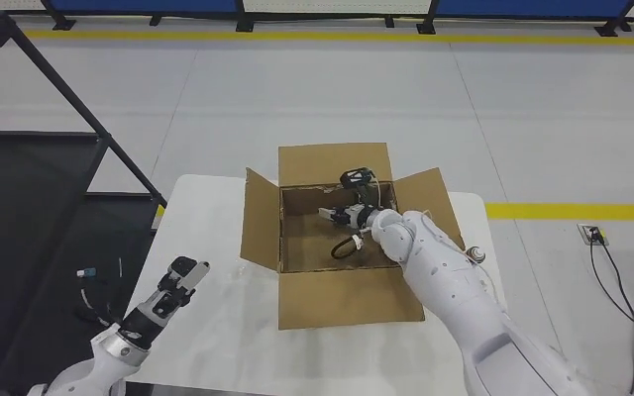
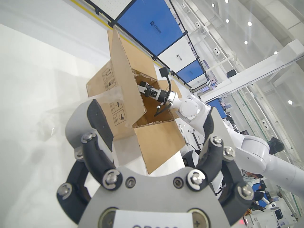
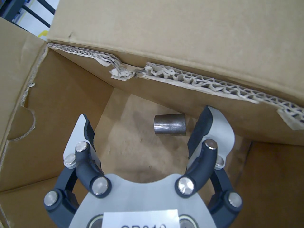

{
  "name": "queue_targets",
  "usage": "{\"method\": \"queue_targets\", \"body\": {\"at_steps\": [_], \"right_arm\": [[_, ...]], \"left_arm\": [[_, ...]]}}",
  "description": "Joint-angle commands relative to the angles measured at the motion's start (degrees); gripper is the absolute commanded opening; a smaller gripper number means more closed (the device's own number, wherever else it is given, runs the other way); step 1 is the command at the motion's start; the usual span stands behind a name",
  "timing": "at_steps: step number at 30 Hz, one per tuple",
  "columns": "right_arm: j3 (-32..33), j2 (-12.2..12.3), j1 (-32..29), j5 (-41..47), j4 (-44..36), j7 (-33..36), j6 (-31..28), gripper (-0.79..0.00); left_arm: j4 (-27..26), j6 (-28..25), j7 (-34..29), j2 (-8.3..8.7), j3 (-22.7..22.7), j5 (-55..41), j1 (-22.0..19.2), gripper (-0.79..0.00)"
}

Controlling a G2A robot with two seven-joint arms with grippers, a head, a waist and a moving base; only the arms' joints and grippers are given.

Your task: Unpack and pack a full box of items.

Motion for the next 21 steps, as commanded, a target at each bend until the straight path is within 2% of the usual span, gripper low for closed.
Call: {"method": "queue_targets", "body": {"at_steps": [1, 5, 12, 14, 15, 16, 17, 19, 21], "right_arm": [[0.8, 1.0, -0.9, -0.6, -2.8, 0.1, -0.8, 0.0], [3.5, 3.7, -4.1, -2.3, -10.8, 1.1, -2.8, 0.0], [12.7, 9.2, -14.7, -4.5, -32.1, 7.2, 1.1, 0.0], [15.3, 10.3, -17.3, -4.9, -37.1, 9.9, 2.2, 0.0], [16.3, 10.7, -18.5, -5.0, -39.2, 11.1, 2.6, 0.0], [17.3, 11.1, -19.5, -4.9, -40.9, 12.2, 2.8, 0.0], [18.1, 11.4, -20.3, -4.9, -42.4, 13.1, 3.0, 0.0], [19.3, 11.8, -21.6, -5.0, -44.8, 14.5, 3.4, 0.0], [20.2, 12.2, -22.5, -5.0, -46.1, 15.5, 3.7, 0.0]], "left_arm": [[0.3, 0.8, 0.2, 0.1, 1.4, 3.1, -0.2, 0.0], [1.1, 2.1, 1.4, 0.11, 5.7, 7.6, -0.9, 0.0], [2.9, 5.0, 7.4, -0.06, 12.4, 17.7, -3.9, 0.0], [3.5, 6.2, 9.4, -0.17, 14.2, 20.3, -5.0, -0.095], [4.0, 7.0, 10.2, -0.24, 15.2, 21.4, -5.5, -0.188], [4.3, 7.6, 10.9, -0.3, 16.2, 22.4, -6.0, -0.32], [4.7, 8.2, 11.5, -0.38, 17.1, 22.9, -6.5, -0.403], [5.5, 9.6, 12.2, -0.48, 18.6, 24.1, -7.3, -0.44], [6.0, 10.7, 13.6, -0.55, 19.7, 26.5, -8.2, -0.551]]}}
